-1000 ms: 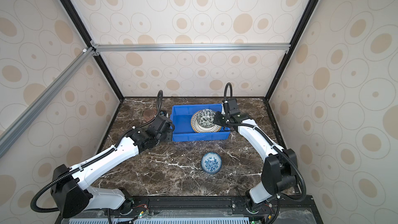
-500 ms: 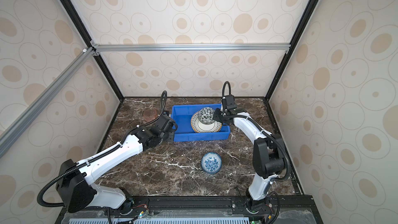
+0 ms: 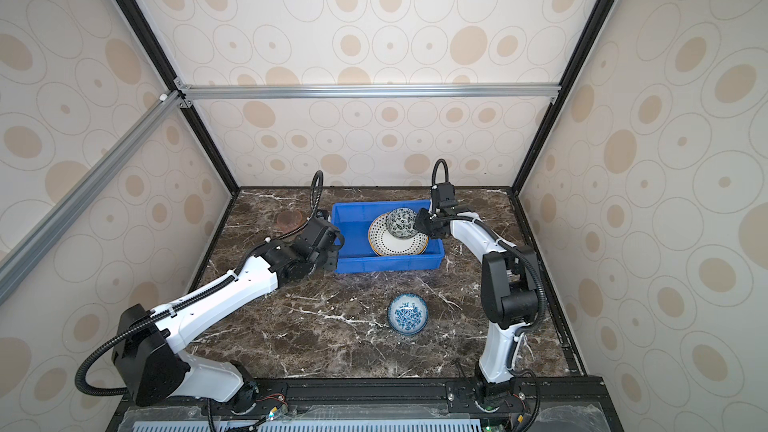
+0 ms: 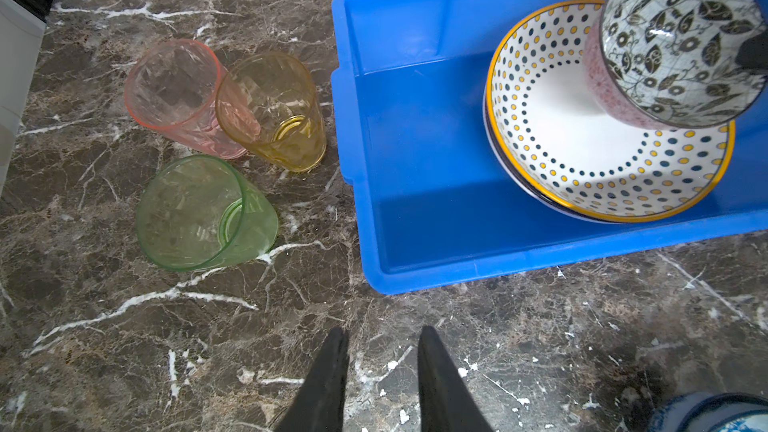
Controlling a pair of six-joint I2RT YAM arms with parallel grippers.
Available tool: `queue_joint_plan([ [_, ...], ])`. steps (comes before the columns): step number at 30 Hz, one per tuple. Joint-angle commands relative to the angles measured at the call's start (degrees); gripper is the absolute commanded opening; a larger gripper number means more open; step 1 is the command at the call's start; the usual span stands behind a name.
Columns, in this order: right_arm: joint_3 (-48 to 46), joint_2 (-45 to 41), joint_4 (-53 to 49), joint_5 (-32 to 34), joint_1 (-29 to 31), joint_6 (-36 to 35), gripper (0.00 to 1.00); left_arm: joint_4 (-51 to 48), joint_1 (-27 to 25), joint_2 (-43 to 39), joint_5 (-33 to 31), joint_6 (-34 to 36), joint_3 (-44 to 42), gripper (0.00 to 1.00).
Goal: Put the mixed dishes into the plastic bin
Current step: 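Carry the leaf-patterned bowl over the bin and lower it onto the dotted plate, then set the bowl upright on the dotted plate and open the right gripper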
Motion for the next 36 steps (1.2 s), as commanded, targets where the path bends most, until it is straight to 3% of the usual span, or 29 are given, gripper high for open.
queue_joint_plan([
  [1, 2.21, 0.82, 2.25, -1.51, -0.12, 0.77, 0.0, -1.14, 0.32, 0.99, -1.19, 0.66, 2.63, 0.3],
  [23, 3.57, 3.77, -0.44, -1.16, -0.2, 1.04, 0.0, -1.53, 0.67, 0.06, -1.19, -0.3, 1.63, 0.3],
  [36, 4.4, 2.16, -2.6, -0.75, -0.16, 1.36, 0.1, -1.58, 0.76, -3.53, -1.02, -1.93, -0.82, 0.3],
])
